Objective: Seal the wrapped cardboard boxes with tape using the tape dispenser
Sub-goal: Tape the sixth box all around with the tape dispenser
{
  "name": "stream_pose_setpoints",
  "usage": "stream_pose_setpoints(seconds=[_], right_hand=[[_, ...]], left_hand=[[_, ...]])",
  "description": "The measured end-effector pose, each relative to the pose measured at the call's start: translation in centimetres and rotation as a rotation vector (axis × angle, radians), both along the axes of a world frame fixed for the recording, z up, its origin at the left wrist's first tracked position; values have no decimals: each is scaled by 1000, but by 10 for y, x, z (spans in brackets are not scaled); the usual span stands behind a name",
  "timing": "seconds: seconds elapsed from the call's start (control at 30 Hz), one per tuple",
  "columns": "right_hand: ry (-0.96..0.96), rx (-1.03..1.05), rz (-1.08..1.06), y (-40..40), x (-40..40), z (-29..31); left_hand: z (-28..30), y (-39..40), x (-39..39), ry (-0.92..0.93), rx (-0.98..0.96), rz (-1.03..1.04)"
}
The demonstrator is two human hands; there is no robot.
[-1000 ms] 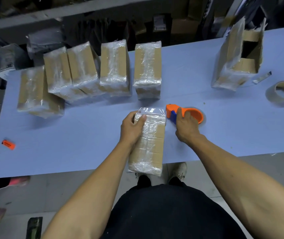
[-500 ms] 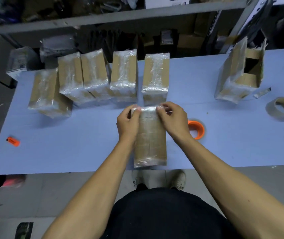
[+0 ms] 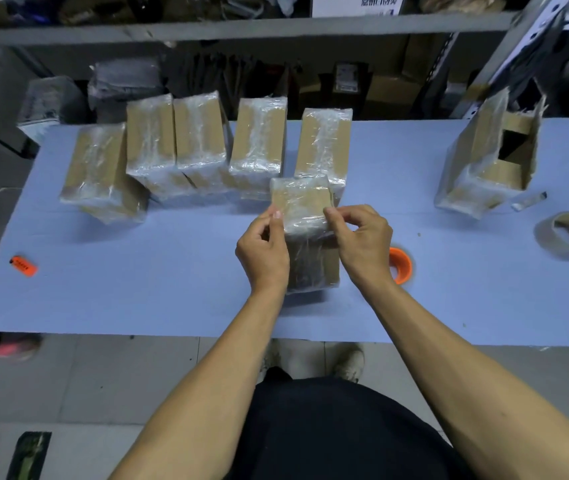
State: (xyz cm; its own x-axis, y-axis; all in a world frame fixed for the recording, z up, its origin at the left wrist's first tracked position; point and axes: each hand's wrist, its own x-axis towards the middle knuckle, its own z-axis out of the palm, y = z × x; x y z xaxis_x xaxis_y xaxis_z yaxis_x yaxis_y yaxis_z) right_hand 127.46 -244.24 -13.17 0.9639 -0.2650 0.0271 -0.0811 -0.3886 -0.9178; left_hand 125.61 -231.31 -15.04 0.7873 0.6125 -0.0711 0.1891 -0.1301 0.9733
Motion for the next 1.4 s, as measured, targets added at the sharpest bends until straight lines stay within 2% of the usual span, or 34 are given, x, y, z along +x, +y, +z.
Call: stream_pose_setpoints(seconds=[0.07,0.17,0.27,0.33,0.53,0.63,0.8,0.87,0.97,1.07,1.13,1.2,1.27,1.33,1.4], right_hand=[[-2,-54,4,2,0,3],[80,17,-8,3,-2,8],[123,42,-8,7,-5,10],[136,8,7,16,-14,5],[168,-77,120,15,-44,-21],[129,-181,157,14,-42,-23],[132,-146,168,6,-43,-19],[132,-84,279,-5,-45,-15],[82,-130,449,-18,-45,-9],[76,-130,320,-20,-33,2],[125,-106,260,-19,-26,4],[196,-22,205,-19,-22,-2],[314,84,125,-17,-21,-14],[387,38,104,-10,-24,-32],[414,-26,85,-3,-31,-50]], left_hand=[[-2,0,-1,13,30,-9],[-4,0,-2,39,32,-1],[-3,-3,-5,53,-194,12],[-4,-9,-14,110,-275,-24],[-21,-14,-41,217,-128,-301],[-22,-14,-39,261,-29,-267],[-14,-12,-37,276,-49,-242],[-6,-5,-30,284,-78,-254],[10,12,-4,319,-172,-306],[32,30,16,392,-223,-436],[39,40,16,324,-204,-548],[35,49,9,279,-186,-688],[18,57,-3,313,-163,-805],[-6,57,-14,385,-130,-828],[-26,53,-22,423,-76,-752]])
